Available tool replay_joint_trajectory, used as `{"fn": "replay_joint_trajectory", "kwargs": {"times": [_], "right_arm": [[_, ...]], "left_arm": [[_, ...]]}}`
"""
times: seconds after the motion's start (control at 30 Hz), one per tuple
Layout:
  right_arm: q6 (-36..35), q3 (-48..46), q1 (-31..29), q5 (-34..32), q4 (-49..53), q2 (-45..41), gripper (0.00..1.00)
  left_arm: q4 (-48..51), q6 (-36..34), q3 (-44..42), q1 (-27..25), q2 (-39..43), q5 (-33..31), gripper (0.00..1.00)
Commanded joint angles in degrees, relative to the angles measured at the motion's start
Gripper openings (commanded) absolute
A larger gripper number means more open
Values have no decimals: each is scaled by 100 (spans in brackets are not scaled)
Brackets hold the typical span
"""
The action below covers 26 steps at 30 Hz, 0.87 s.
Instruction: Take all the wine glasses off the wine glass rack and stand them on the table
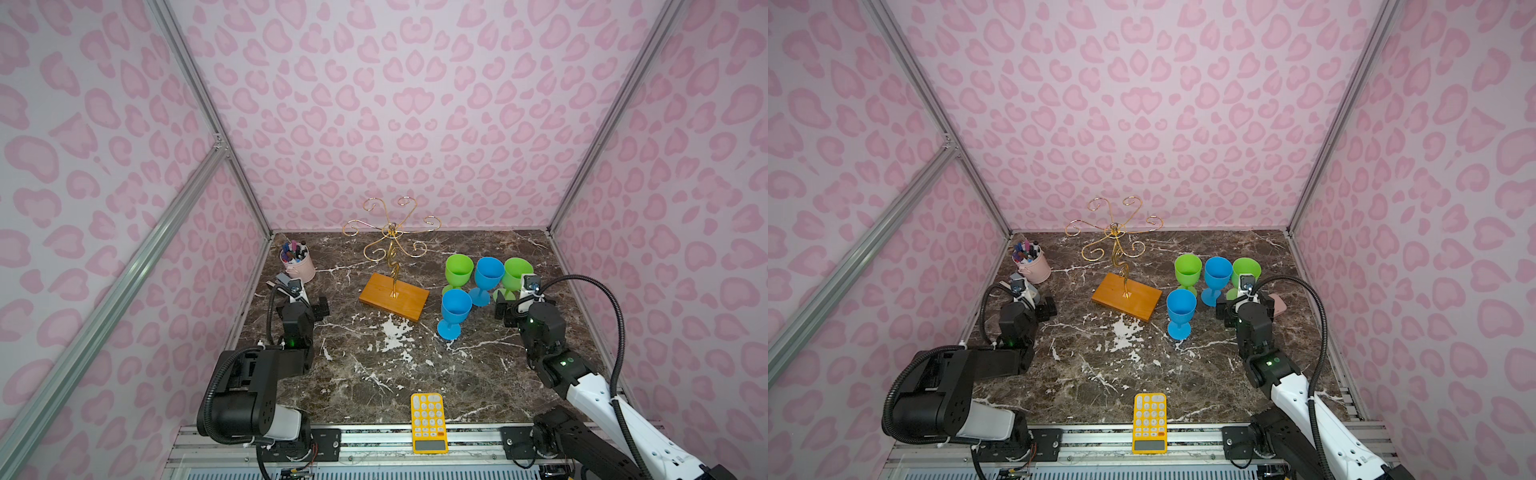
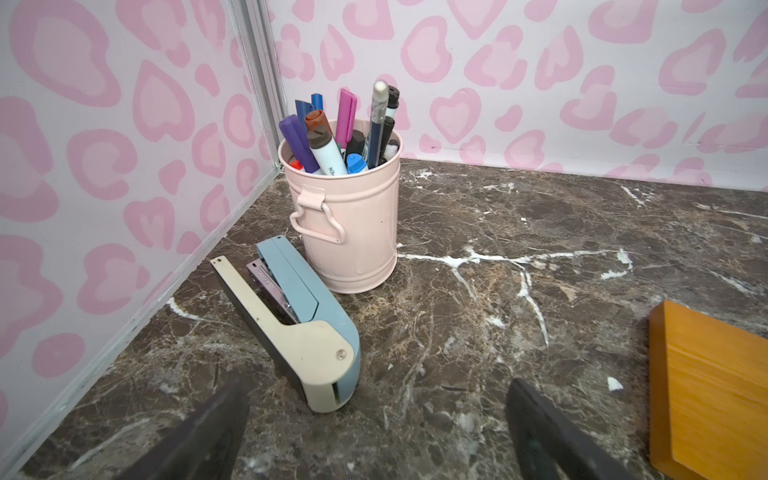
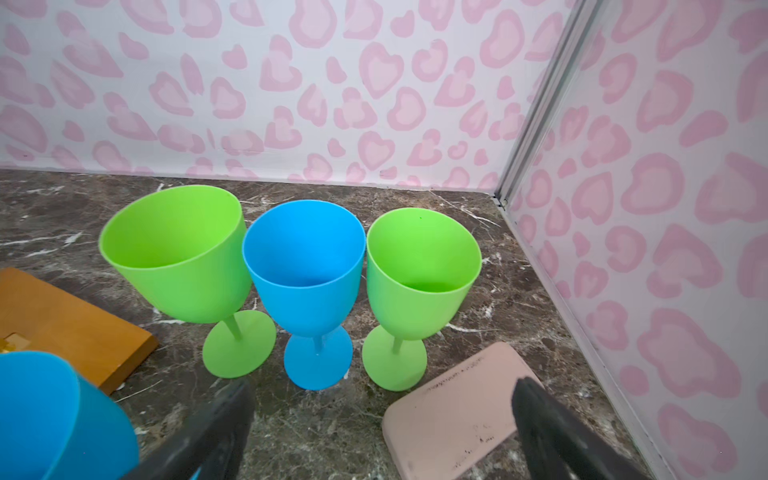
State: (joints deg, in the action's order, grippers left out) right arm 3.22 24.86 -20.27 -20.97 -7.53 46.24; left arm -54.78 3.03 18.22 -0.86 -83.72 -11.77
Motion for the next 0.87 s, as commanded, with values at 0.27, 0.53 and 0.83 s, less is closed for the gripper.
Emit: {"fn": "replay_joint_trajectory", "kwargs": {"times": [0.27,0.53,0.83], "right_arm": [[-566,-837,345,-54,-2009,643,99],[-820,-1246,740,357,-3402,1508,99],[-880,-1396,895,687,-4041,1903,99]], "left_arm": [[-85,22,50,7,-13,45,97],[-85,22,50,12,-12,47,97],[-83,22,50,13,-11,49,97]]}}
